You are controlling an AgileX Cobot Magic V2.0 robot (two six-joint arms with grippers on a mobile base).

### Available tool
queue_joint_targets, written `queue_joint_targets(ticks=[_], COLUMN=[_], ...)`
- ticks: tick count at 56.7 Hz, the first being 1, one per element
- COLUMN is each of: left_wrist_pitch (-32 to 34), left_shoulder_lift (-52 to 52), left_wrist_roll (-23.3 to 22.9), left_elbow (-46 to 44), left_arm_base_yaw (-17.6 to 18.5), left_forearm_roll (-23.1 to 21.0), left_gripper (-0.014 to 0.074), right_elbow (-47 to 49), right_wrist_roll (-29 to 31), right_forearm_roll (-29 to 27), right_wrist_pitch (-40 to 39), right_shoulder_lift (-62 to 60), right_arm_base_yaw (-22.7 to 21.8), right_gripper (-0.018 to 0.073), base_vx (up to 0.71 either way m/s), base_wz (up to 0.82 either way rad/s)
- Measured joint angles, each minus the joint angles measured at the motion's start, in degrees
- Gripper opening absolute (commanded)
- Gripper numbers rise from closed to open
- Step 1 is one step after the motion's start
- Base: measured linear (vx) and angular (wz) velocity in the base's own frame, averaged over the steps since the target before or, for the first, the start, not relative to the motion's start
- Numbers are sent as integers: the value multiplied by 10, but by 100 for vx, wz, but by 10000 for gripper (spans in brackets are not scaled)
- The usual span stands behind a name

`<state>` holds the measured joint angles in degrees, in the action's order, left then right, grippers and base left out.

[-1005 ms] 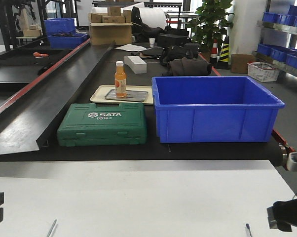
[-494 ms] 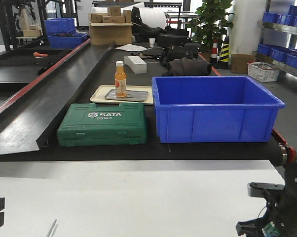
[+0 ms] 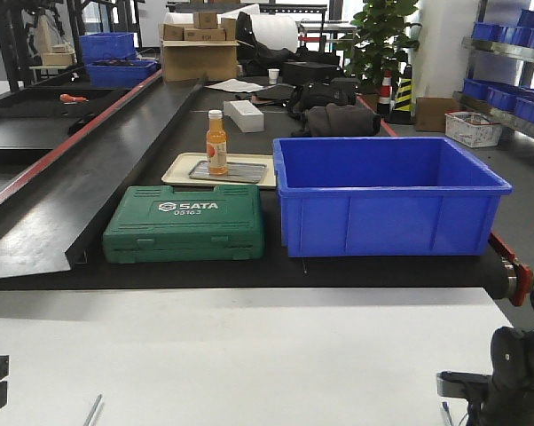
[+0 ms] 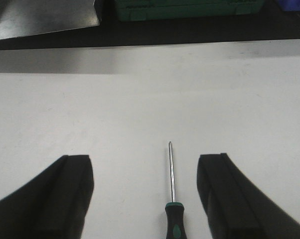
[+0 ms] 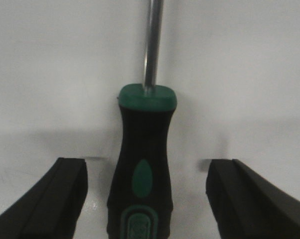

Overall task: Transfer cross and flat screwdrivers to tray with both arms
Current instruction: 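Lower both grippers open around the black-green screwdriver handles on the table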

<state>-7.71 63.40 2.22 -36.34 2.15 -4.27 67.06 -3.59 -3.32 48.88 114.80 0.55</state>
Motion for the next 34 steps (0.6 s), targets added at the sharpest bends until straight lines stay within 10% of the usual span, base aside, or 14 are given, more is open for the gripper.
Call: queue_joint_targets(ticks=[20, 34], left_wrist_pitch=[-25, -158], left_shoulder_lift=[0, 3], left_wrist_roll=[0, 0], left_elbow=[-1, -60], left_arm_base_yaw=[0, 0], left_forearm_roll=[0, 0], left_gripper=[566, 566], right_elbow=[-7, -7], right_wrist_roll=[-7, -7], right_forearm_roll=[-1, -2], right_wrist_pitch=[-24, -27], right_shoulder_lift=[4, 4], right_arm_base_yaw=[0, 0], right_gripper=[-1, -12], base_vx=[0, 0], base_wz=[0, 0])
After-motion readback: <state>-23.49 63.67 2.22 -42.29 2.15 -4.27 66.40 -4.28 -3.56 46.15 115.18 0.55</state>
